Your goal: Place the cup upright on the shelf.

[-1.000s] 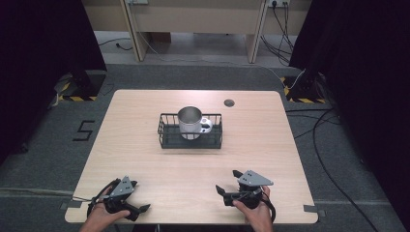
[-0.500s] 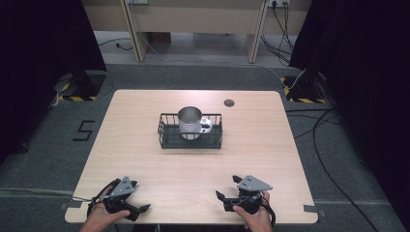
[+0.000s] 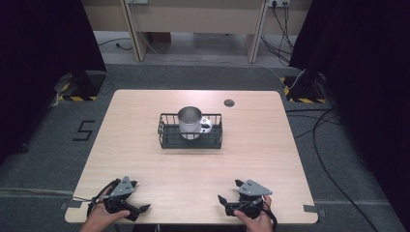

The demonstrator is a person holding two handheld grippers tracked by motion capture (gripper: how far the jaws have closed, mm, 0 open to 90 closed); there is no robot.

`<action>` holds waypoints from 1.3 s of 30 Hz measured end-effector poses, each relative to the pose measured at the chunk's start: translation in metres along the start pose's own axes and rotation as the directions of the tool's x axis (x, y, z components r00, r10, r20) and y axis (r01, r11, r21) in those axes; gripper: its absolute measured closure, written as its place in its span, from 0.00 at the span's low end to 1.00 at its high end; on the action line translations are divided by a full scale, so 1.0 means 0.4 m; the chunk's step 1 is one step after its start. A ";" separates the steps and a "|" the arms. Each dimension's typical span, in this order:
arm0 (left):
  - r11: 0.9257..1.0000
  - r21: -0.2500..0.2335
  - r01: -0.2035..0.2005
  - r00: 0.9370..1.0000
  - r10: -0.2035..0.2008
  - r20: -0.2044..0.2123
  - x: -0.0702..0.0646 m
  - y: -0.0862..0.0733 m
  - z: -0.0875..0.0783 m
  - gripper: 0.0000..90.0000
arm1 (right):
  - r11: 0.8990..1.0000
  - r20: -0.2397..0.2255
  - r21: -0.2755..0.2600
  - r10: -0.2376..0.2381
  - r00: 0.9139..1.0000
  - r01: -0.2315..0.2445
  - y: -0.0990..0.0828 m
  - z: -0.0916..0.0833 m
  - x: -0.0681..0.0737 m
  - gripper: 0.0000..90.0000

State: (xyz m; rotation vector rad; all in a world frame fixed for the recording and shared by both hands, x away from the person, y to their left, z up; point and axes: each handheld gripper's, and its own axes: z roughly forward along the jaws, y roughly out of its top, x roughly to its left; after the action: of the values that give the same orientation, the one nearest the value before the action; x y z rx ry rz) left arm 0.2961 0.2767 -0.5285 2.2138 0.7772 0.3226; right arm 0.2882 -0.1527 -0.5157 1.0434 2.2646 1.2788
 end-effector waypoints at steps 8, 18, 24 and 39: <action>1.000 0.001 -0.001 1.000 0.001 0.000 0.000 0.000 0.000 0.00 | 0.993 0.046 0.113 -0.023 0.999 0.018 -0.030 0.013 0.005 0.15; 1.000 -0.001 0.002 1.000 -0.002 0.000 -0.001 0.000 0.000 0.00 | 0.997 0.055 0.071 -0.039 0.998 0.036 -0.055 0.016 0.022 0.04; 1.000 0.000 0.000 1.000 0.000 0.000 0.000 0.000 0.000 0.00 | 0.998 0.057 0.053 -0.038 0.998 0.035 -0.061 0.016 0.025 0.02; 1.000 -0.001 0.001 1.000 -0.001 0.000 0.000 0.000 0.000 0.00 | 0.999 0.060 0.038 -0.034 0.998 0.032 -0.065 0.020 0.029 0.01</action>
State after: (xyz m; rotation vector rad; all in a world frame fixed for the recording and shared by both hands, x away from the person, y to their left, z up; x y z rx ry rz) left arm 0.2961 0.2767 -0.5286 2.2124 0.7781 0.3224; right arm 0.2740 -0.1480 -0.5412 1.0385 2.2583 1.1801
